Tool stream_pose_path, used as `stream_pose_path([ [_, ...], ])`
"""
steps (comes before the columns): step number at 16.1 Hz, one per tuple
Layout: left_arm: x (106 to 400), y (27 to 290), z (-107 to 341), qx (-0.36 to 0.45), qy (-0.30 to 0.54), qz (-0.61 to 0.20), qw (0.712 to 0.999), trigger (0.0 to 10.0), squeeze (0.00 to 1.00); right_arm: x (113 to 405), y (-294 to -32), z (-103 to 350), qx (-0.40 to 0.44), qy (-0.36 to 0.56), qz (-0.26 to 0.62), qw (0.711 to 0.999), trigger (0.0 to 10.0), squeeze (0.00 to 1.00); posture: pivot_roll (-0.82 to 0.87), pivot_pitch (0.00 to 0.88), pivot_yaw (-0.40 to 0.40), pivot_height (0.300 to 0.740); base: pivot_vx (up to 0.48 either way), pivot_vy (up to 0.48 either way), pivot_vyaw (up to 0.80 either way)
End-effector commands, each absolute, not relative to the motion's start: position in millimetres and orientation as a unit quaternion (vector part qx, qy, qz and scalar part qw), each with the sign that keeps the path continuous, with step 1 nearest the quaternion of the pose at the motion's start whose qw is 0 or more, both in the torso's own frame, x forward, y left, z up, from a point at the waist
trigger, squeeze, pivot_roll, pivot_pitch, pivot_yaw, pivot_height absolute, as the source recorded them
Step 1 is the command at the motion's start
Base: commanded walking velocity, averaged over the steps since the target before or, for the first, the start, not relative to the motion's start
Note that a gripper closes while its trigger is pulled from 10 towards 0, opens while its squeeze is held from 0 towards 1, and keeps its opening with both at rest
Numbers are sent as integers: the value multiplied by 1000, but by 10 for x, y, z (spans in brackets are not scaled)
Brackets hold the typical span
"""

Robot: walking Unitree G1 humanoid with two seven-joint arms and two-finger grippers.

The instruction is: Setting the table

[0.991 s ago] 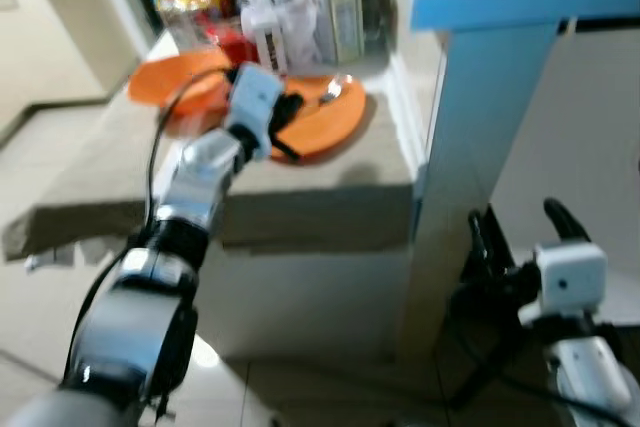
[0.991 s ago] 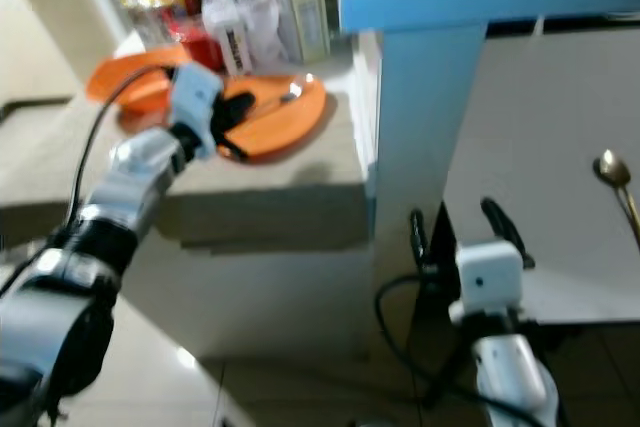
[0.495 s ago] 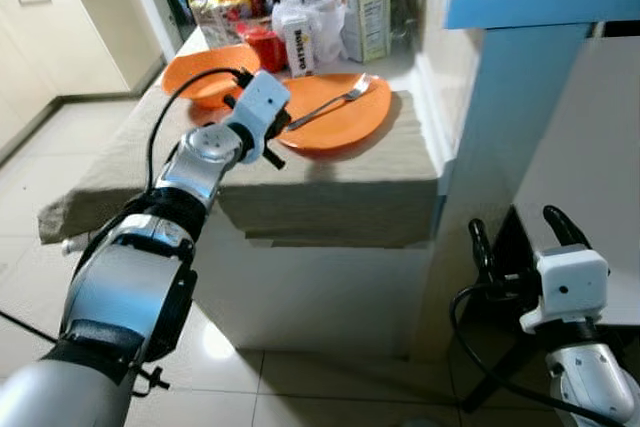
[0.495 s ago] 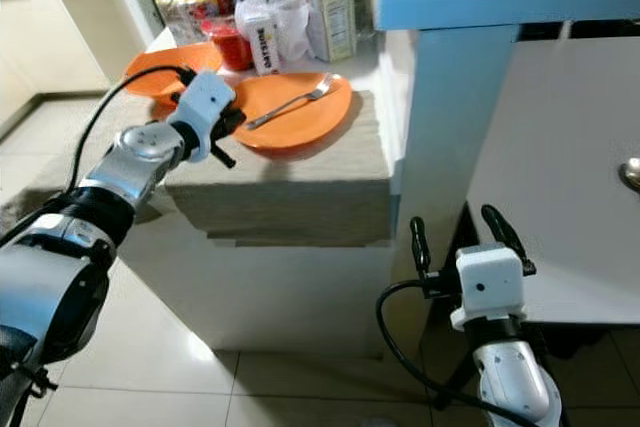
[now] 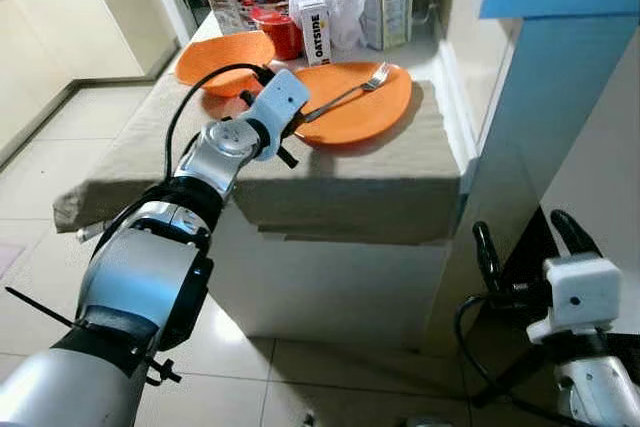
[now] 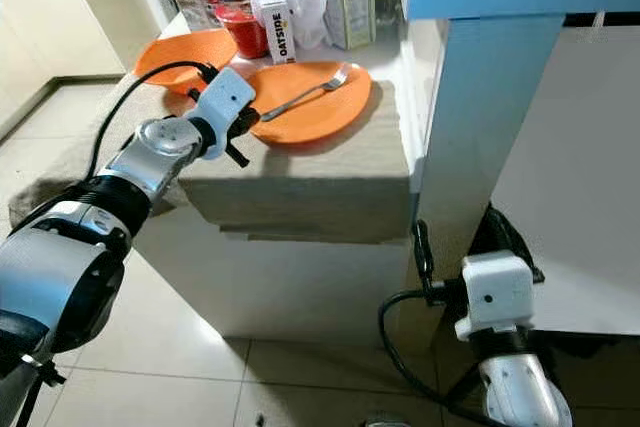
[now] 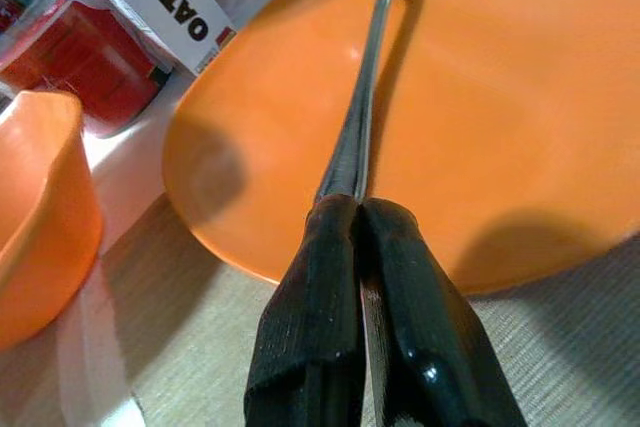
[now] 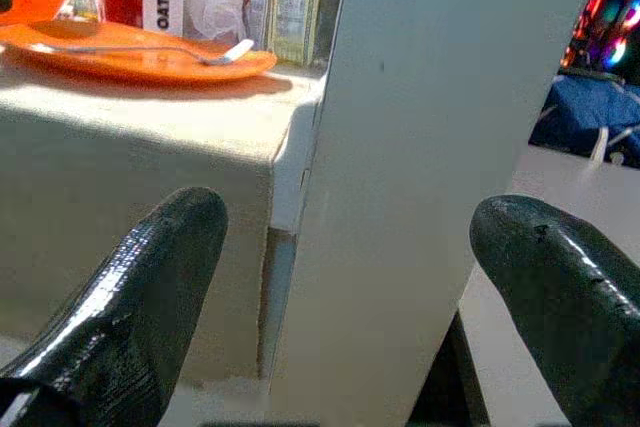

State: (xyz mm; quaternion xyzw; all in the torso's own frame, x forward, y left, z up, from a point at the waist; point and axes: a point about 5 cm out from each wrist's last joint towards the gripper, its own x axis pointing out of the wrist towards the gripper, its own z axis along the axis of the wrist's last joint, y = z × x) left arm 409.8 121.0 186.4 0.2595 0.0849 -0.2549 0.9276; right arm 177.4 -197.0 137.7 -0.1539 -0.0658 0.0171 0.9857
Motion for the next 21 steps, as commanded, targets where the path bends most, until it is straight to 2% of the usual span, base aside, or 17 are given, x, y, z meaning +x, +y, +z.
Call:
stream_pose_path([
  [1, 4128, 1181, 1973, 267, 71, -254, 927, 10000, 0, 1754, -1962, 1424, -150, -71, 16, 986, 10000, 0, -321, 77, 168, 735, 0, 0, 0],
  [6, 4135, 1082, 2007, 276, 75, -264, 921, 10000, 0, 1689, -1944, 1435, -150, -66, 18, 986, 10000, 0, -329, 84, 173, 735, 0, 0, 0],
  [9, 4124, 1177, 1888, 256, 126, -244, 927, 10000, 0, 1645, -1929, 1435, -150, -61, 21, 987, 10000, 0, -329, 89, 176, 735, 0, 0, 0],
  [14, 4123, 1278, 1861, 237, 161, -229, 931, 10000, 0, 1641, -1905, 1440, -149, -59, 26, 987, 10000, 0, -322, 90, 173, 735, 0, 0, 0],
  [21, 4090, 1461, 1829, 248, 200, -253, 914, 10000, 0, 1702, -1882, 1428, -150, -59, 38, 986, 10000, 0, -286, 82, 163, 735, 0, 0, 0],
])
